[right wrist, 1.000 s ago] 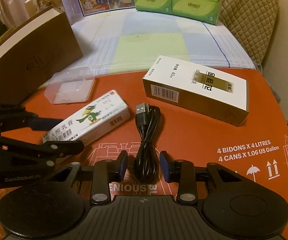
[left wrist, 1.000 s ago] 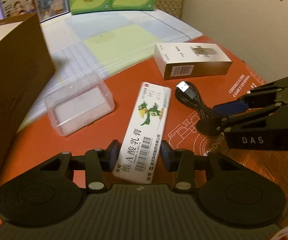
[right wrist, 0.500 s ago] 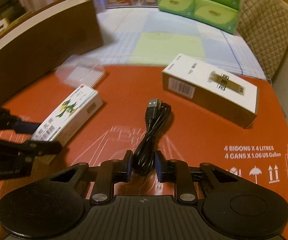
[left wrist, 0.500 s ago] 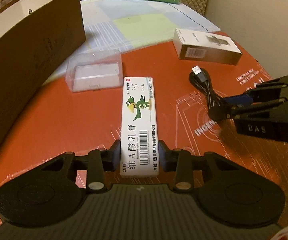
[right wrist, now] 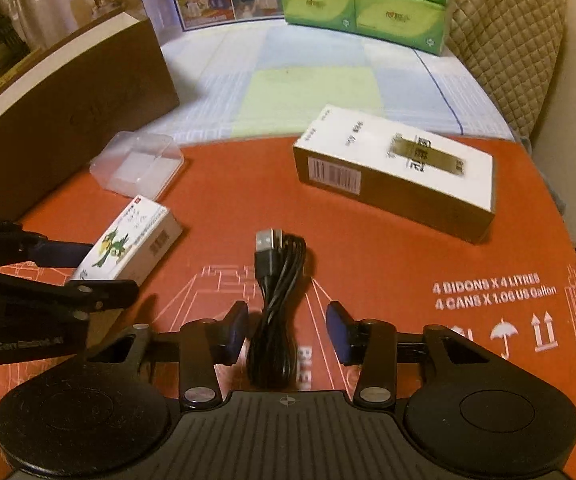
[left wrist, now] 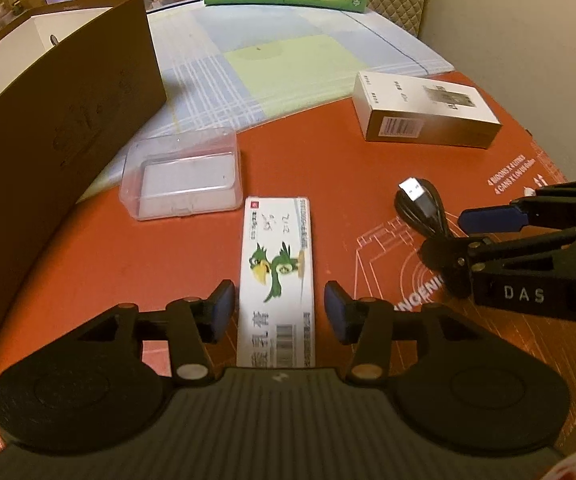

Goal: Organize rigid objects
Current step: 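Grasp the USB cable with the right tool while the left tool grasps the cream box, then lift and carry the cable and cream box over the brown box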

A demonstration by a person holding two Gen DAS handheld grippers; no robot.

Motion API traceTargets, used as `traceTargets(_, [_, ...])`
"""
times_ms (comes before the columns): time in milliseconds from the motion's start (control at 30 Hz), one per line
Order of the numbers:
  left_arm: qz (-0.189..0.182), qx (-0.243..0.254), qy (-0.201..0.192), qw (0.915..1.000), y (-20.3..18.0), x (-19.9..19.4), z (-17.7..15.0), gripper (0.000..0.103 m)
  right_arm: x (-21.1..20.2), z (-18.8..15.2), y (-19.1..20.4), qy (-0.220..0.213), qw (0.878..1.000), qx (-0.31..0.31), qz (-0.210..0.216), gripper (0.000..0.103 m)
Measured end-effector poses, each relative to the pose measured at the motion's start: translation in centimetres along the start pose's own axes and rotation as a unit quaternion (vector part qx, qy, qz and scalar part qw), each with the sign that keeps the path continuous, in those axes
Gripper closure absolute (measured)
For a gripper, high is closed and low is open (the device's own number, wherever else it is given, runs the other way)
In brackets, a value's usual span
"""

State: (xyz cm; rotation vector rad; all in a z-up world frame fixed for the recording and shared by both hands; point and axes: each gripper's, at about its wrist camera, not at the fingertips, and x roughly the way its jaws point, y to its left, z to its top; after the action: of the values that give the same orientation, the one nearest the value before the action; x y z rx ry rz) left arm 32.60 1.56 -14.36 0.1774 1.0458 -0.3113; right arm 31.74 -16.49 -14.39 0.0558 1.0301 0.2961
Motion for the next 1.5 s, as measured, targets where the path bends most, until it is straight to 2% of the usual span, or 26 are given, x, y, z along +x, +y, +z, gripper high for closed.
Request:
traceTargets(100, [0.002,0.001,0.001,1.0,-0.1,0.3,0.1,0.06,0.3,0.2,0.4,-0.005,1.0,-0.014,0.0,0.063])
traceTargets(267, [0.01,0.004,0.006,0.9999,-0.5,0.6,-0.2,0.069,0.4,-0.2,1.3,-0.011,0.998,-0.054,-0.006,0.087])
traceTargets(333, [0.01,0.003,0.007,0.9999,-0.5,0.6,-0.3,0.069,0.4,-0.3,1.2,-0.009,0.999,-0.052,0.002,0.091])
traceTargets(533, [0.012,0.005,0.01,0.9999,-0.8,0.4,-0.6,0.069,0.2,-0.7,1.3,-0.006,0.998,-0.059,0.013,0.092])
traceTargets(900, [0.014,-0.003,-0.008,0.9999,-0.6,-1.6,-1.2,0.069,-0.3,-0.9,1.3,0.012,0.998,-0.053,0.027,0.092])
traceTargets(1500, [0.038,-0.064,-0.051,0.9959,2.6,-6.7,-2.0,0.07,-2.7,1.1,4.3,-0.019,0.994,-0.088,0.069,0.093])
